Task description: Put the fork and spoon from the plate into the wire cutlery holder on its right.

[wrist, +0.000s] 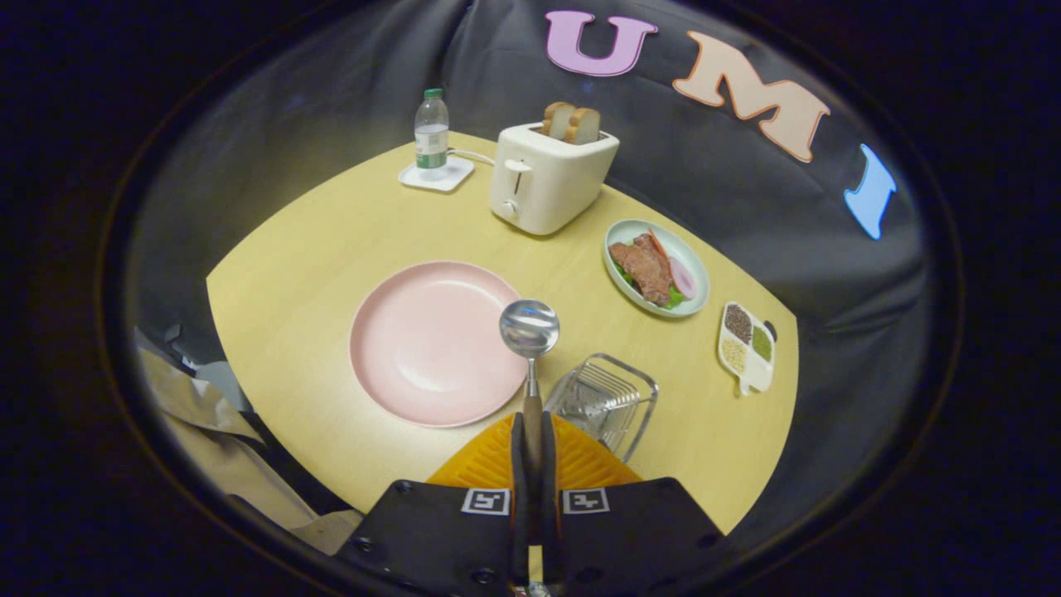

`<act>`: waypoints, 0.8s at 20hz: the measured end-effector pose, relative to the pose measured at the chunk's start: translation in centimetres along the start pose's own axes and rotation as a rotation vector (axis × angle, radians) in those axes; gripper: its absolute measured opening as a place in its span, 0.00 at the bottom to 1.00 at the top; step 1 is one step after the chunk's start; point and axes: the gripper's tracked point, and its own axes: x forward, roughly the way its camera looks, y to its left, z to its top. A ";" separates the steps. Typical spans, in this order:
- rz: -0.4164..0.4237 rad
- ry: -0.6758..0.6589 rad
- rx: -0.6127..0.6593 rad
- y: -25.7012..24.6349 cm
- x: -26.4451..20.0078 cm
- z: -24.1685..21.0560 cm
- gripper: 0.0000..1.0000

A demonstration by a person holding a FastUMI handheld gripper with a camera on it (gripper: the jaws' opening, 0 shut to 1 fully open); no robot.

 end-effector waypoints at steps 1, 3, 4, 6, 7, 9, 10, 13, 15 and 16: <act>-0.002 0.009 0.000 -0.6 -0.2 -0.4 0.09; -0.009 0.030 0.000 -1.8 -0.5 -1.3 0.09; -0.013 0.043 0.000 -2.4 -0.7 -1.8 0.09; -0.022 0.060 0.001 -3.4 -0.9 -2.5 0.09; -0.029 0.059 0.006 -3.9 -1.0 -2.7 0.09; -0.032 0.082 0.016 -4.6 -1.1 -3.4 0.09; -0.032 0.081 0.022 -4.8 -1.2 -3.4 0.09; -0.022 0.092 0.040 -4.9 -1.2 -3.5 0.10; -0.027 0.093 0.043 -5.1 -1.7 -3.4 0.11; -0.024 0.091 0.045 -5.1 -1.9 -3.3 0.11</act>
